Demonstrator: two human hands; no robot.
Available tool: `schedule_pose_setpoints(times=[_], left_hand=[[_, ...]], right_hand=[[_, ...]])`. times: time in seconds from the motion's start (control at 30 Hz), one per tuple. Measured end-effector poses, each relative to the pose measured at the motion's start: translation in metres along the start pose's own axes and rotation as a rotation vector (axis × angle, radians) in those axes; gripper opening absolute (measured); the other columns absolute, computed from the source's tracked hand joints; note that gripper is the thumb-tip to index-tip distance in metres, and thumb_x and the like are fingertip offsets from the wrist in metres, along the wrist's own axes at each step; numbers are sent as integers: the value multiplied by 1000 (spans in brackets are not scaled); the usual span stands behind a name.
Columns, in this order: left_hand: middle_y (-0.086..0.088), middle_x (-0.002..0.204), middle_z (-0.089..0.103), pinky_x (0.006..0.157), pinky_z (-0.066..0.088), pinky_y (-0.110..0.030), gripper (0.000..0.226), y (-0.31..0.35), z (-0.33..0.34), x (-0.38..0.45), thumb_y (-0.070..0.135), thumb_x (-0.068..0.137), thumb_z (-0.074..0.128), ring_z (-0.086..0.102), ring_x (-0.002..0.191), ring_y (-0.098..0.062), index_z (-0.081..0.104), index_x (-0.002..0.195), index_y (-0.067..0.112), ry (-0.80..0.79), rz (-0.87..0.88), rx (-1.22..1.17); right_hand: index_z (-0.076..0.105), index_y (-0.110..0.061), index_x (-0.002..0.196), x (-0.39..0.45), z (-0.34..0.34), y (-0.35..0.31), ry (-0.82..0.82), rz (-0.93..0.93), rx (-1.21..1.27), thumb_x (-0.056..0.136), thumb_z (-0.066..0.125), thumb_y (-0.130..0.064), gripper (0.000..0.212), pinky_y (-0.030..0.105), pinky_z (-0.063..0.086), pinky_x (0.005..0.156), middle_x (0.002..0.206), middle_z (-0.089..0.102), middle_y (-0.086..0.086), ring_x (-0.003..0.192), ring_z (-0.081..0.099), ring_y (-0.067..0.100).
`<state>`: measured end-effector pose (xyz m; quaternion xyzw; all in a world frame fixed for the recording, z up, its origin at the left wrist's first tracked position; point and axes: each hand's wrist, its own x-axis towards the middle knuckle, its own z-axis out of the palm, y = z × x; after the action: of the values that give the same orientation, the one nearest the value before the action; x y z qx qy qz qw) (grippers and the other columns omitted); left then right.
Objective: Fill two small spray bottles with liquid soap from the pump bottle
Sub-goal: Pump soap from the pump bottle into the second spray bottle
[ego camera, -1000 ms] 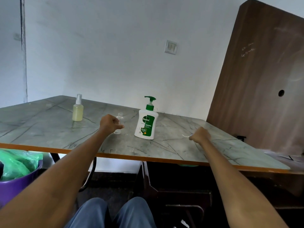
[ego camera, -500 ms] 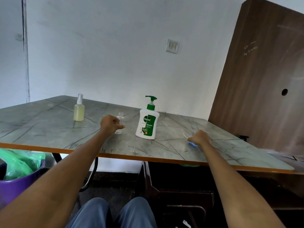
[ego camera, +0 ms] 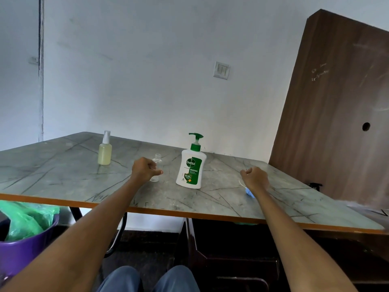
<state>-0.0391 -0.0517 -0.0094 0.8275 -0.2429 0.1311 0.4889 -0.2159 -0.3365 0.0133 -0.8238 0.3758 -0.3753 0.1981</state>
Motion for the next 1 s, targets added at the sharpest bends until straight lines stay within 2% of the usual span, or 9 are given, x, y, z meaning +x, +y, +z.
schedule_pose_setpoints(times=[0.07,0.17,0.23,0.33,0.43,0.57,0.7,0.87,1.0], left_hand=[[-19,91,68,69,39,-26,33,0,0,1,18,73,76,54,74,-19,68,94,-6,-11,3,9],[-17,86,65,68,40,-27,33,1,0,1,20,78,73,53,73,-19,66,97,-6,-1,26,37],[-15,89,64,69,40,-27,35,4,2,2,21,81,69,53,76,-19,62,104,-5,54,48,19],[-14,94,67,66,38,-24,38,19,6,4,22,82,68,55,76,-16,60,113,1,98,110,-17],[-13,95,67,62,39,-22,46,37,9,11,27,79,71,55,75,-16,60,118,6,91,206,-82],[-13,105,65,66,40,-21,52,59,11,18,33,79,71,57,82,-18,58,123,8,75,288,-122],[-16,100,65,63,34,-15,50,74,12,22,31,79,70,50,80,-16,58,123,11,73,346,-131],[-17,106,63,69,35,-24,56,79,12,26,31,80,70,49,85,-16,54,129,10,37,322,-118],[-16,110,62,72,35,-23,58,77,11,26,29,80,69,52,89,-21,51,132,10,25,303,-103]], right_hand=[[65,-9,89,0,1,-14,38,-78,60,87,55,-31,24,26,38,66,91,67,6,94,60,26],[66,-10,91,-1,3,-44,44,-195,187,87,56,-31,23,23,37,66,91,69,4,87,62,21],[67,-12,90,-4,7,-68,59,-300,278,88,57,-30,21,24,44,67,90,70,3,86,64,20],[68,-15,101,-11,13,-105,83,-457,356,90,55,-22,18,30,50,78,101,69,2,97,60,22],[64,-14,116,-19,23,-134,61,-546,409,90,54,-13,28,23,43,85,114,64,4,107,55,18],[62,-13,118,-27,35,-151,74,-558,418,91,50,-10,29,20,39,85,116,62,2,113,49,16],[62,-10,115,-28,40,-150,88,-561,476,91,52,-7,27,21,39,82,112,63,4,109,50,18],[62,-8,114,-29,43,-147,107,-555,515,88,52,-1,28,22,41,82,112,63,6,106,51,18],[63,-9,113,-30,45,-148,108,-544,548,87,52,1,30,34,50,85,112,64,5,106,53,20]])
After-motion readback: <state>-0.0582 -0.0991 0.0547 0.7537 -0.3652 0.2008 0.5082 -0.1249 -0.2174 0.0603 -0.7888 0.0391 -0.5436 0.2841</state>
